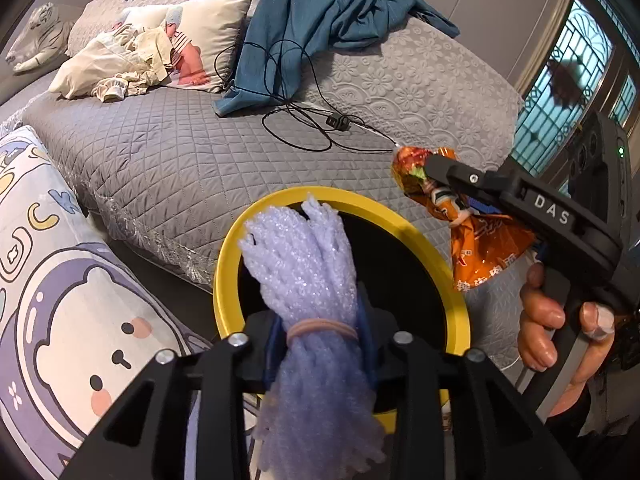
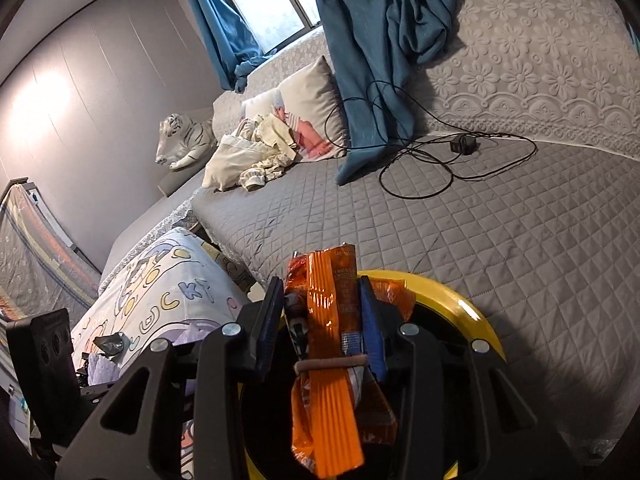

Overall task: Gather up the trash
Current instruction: 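Carry the mesh bundle and orange wrapper in both tools over the yellow bin, then open both tools over the yellow bin to drop the items, then move the left tool to the blue glove while the right tool approaches another mesh bundle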

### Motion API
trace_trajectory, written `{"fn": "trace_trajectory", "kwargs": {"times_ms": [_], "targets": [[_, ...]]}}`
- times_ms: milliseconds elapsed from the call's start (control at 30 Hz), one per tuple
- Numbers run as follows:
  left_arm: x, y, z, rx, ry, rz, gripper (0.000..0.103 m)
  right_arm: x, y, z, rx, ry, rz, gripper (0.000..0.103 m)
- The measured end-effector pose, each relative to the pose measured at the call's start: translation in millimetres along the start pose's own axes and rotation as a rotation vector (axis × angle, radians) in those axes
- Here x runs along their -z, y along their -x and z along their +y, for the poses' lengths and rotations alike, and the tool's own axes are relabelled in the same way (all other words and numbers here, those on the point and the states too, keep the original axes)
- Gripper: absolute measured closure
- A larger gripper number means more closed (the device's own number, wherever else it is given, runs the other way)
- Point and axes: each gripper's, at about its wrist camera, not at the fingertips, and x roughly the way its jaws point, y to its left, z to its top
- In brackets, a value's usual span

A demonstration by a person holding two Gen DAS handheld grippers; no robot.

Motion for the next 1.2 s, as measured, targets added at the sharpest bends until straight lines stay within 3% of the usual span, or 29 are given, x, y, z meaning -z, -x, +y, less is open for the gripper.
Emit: {"fn": "trace_trajectory", "kwargs": {"times_ms": [167, 467, 733, 1000, 1200], "targets": [[0.0, 5.4, 2.3, 0.009, 0.03, -0.021, 0.039, -2.4, 2.3, -4.1, 0.021, -0.017, -0.012, 0.055], [-1.4, 24.2, 11.0, 0.004, 0.057, -0.063, 0.037, -6.6, 15.3, -6.7, 0.053, -0.024, -0.045, 0.055], [3.0, 61.5, 27.8, -0.022, 0.093, -0.123, 0.037, -10.6, 35.7, 15.8, 0.007, 0.022, -0.091, 0.055], [14.5, 139.4, 47.7, -0.153, 0.1, -0.248, 0.019, -10.9, 48.7, 62.9, -0.062, 0.139, -0.123, 0.047], [31.8, 208.3, 71.5, -0.273, 0.13, -0.347, 0.012, -1.5, 48.0, 114.7, -0.132, 0.26, -0.131, 0.04]]}}
